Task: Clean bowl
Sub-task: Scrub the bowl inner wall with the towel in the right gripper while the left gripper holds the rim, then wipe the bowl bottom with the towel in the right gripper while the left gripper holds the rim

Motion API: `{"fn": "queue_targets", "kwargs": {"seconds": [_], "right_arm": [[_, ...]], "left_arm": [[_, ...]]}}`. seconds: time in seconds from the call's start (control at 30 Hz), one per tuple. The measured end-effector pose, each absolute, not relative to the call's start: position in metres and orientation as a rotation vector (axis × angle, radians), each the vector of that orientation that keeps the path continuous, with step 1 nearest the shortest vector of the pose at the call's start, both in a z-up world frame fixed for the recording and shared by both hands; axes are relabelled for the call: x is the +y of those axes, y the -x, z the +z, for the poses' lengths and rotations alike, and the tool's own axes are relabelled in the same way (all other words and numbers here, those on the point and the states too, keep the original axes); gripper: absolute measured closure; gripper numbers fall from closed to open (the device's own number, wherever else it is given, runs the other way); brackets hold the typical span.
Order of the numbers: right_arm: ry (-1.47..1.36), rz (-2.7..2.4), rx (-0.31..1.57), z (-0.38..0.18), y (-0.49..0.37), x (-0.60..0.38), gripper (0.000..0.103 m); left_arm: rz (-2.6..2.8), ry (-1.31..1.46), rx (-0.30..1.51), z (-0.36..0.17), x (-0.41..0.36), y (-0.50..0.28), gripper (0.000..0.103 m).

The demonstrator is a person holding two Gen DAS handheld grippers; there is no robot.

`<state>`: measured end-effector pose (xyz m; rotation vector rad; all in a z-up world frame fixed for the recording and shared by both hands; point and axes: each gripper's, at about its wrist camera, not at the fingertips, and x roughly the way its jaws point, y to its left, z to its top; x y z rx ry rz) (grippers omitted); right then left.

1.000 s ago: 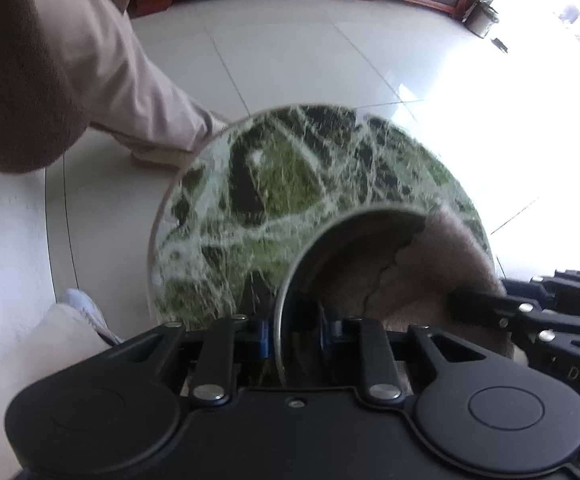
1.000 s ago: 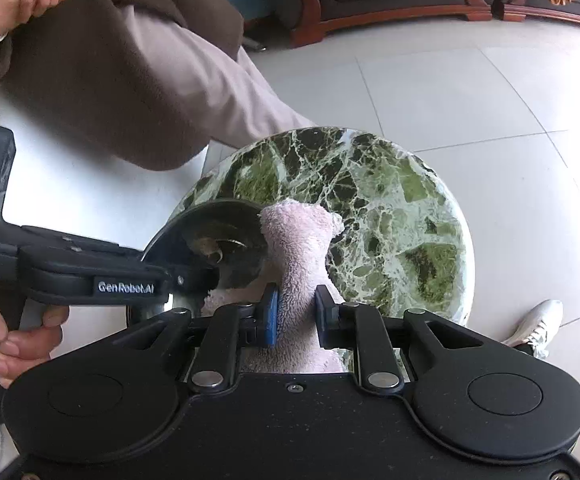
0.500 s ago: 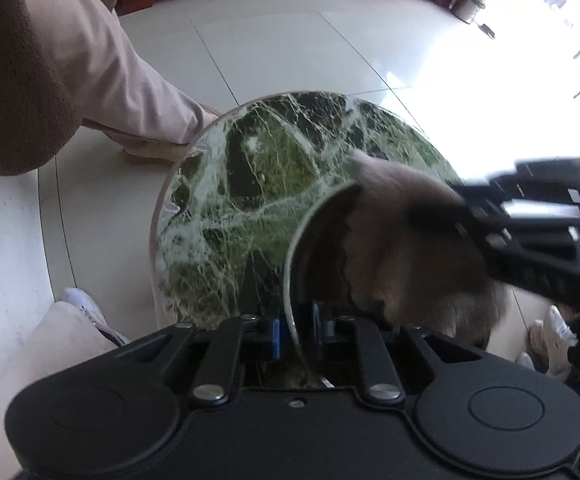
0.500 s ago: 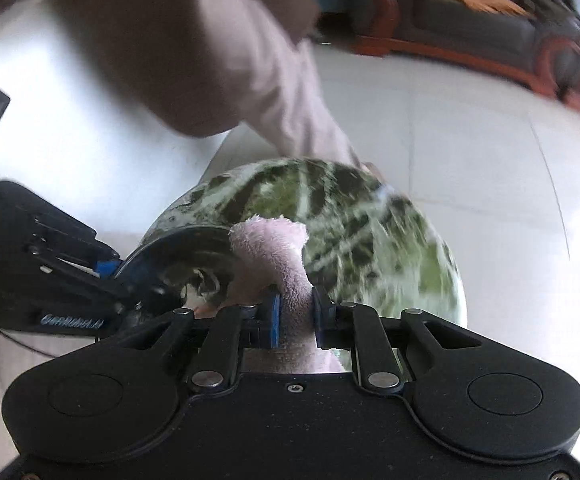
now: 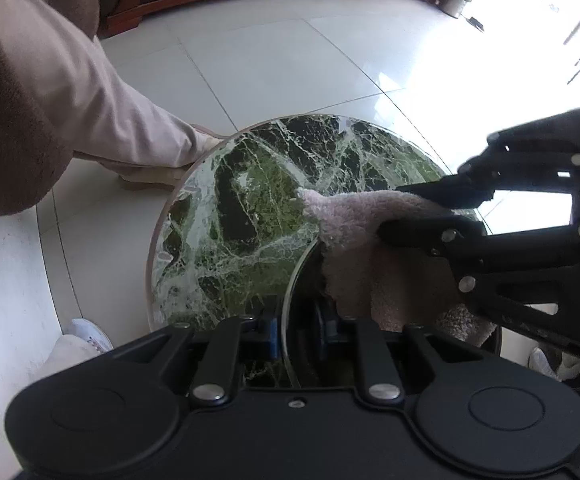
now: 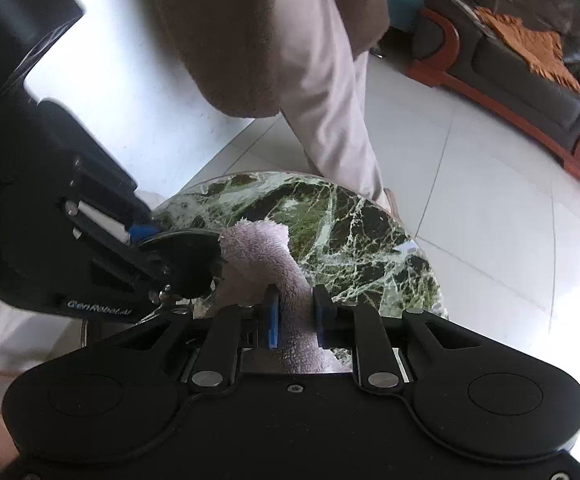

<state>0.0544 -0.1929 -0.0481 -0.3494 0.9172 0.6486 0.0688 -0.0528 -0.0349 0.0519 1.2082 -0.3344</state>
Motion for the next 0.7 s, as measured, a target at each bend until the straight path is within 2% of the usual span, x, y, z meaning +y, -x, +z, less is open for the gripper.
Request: {"fn": "queue_targets", "kwargs": {"seconds": [0.23,0.5,0.7], "right_arm": [[0.091,0.526,1.011,-0.056,-0.026,-0.231,0.085],[0.276,0.566,0.955,-0.048,-0.047,-0.206,0.085],[0.132,0.528,1.003,-0.057,-0.043,-0.225,0.086]], "left_arm": [[-0.31,-0.042,1.198,-0.034,-0.053,-0.065,0.086],[-0.313,-0.086,1.214,-0.034,-0.059,-0.062,0.084],[-0.296,-0.061,1.212,-0.035,-0.058,-0.06,0.084]]}}
